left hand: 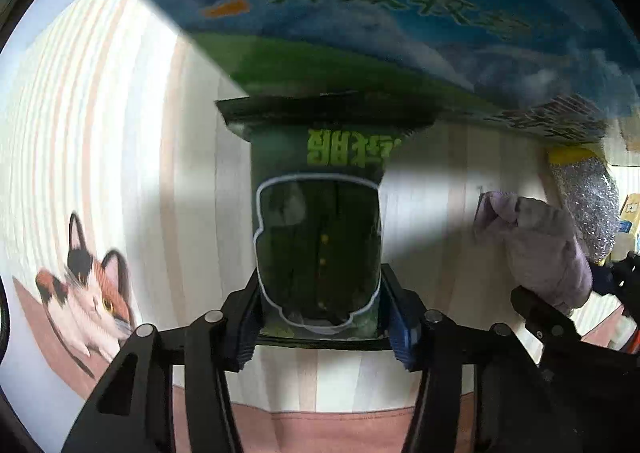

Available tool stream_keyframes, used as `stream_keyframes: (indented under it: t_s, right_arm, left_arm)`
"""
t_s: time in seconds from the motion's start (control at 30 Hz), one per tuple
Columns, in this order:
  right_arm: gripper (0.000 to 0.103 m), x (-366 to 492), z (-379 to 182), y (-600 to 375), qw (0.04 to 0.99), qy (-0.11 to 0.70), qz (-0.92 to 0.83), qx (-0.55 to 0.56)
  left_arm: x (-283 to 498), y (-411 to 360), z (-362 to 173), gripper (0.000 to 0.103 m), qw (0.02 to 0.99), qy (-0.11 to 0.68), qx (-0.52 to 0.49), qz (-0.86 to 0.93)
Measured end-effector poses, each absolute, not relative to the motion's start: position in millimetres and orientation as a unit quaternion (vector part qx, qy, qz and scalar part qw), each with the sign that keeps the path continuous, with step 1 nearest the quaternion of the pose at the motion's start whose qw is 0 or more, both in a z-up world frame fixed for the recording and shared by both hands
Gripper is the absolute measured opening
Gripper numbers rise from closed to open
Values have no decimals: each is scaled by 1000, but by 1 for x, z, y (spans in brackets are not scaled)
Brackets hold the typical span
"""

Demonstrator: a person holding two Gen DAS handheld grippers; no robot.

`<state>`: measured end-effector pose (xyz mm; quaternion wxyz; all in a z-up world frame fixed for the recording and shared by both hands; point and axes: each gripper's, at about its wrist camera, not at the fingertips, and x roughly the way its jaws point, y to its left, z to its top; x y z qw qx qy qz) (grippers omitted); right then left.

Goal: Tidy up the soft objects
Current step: 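Grasp the green snack bag with the left tool while the right tool grasps the lilac sock, then carry the green bag and sock into the box and open both tools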

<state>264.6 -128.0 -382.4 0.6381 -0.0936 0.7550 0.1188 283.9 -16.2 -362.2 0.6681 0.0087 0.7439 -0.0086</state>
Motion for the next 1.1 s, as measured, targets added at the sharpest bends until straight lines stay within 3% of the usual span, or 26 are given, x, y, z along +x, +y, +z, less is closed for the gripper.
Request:
stream_keyframes:
  t_s: [0.37,0.63,0.77,0.9,1.1]
  right_arm:
    - [46,206,-390,-150,597,794,102,-61]
    - [46,196,-404,-154,598,794,90,-61]
    - [46,192,-408,-148,600,792,87,-75]
    - [39,193,-397,-151,603,790,98,-53]
    - [38,191,-335,-171,642,756,126,-20]
  left_arm:
    - [214,-27,-369,47,630,776,-14,18]
    - [215,-31,-365,49,630,776,-20,23]
    - [212,-30,-365,42,634,772,-21,24]
    - [207,-38,-344,39,647,762,-21,23]
    - [210,-53,-273,37,688,724,-51,-3]
